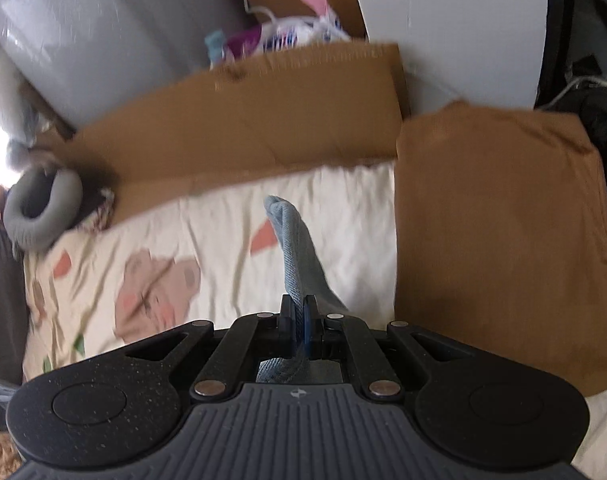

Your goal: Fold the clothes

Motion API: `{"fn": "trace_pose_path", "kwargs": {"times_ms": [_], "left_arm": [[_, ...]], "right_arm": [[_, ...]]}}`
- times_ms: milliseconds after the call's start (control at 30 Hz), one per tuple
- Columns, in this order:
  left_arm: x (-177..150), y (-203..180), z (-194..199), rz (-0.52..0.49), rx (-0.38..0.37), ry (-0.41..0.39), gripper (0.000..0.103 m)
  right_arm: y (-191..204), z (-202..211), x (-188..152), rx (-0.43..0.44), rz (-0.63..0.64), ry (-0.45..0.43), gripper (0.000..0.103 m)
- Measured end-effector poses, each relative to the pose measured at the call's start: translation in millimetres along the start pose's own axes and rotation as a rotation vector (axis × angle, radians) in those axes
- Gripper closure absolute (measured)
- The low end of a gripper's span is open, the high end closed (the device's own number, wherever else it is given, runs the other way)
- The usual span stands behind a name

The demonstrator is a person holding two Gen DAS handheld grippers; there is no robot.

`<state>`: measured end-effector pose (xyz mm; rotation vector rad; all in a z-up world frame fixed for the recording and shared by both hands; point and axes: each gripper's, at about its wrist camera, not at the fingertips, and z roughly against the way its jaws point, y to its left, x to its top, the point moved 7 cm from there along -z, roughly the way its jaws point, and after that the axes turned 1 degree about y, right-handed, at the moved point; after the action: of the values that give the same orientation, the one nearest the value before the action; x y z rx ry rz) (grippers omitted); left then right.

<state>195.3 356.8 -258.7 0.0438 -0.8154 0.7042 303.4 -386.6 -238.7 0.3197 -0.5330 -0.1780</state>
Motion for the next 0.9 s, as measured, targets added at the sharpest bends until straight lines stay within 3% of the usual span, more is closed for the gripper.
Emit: {"fn": "trace_pose_path", "kwargs": {"times_ms": [267, 733, 800, 900], "left_arm": [[28, -24, -49, -0.010, 0.026, 0.008, 0.096], [25, -46, -164, -0.084, 0.103, 0.065, 0.095], [20, -47, -178, -0.077, 0.126, 0.079, 0.094], [12, -47, -193, -0.032, 0.121, 0.120, 0.084]], "right_arm": [[11, -34, 33, -0.034, -0.047, -0.048, 0.101], [9, -124, 67, -0.136, -0.127, -0.077, 0.101], [8, -138, 70, -0.136, -0.158, -0.086, 0.100], [6, -154, 68, -0.139, -0.220, -0.079, 0.095]]}}
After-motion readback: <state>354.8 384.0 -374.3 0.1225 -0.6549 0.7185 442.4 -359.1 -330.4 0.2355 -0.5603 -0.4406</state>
